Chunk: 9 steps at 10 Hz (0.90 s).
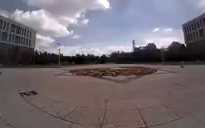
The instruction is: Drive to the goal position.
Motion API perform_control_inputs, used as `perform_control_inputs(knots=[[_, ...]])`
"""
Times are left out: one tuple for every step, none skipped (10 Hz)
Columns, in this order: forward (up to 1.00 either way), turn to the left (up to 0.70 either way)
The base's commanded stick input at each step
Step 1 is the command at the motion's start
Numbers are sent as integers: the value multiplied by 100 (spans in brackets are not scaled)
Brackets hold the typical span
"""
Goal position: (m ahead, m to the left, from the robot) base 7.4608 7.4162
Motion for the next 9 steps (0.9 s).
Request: perform_control_inputs(knots=[[70,2],[70,2],[70,2],[70,2],[70,2],[70,3],[70,3],[70,4],[70,15]])
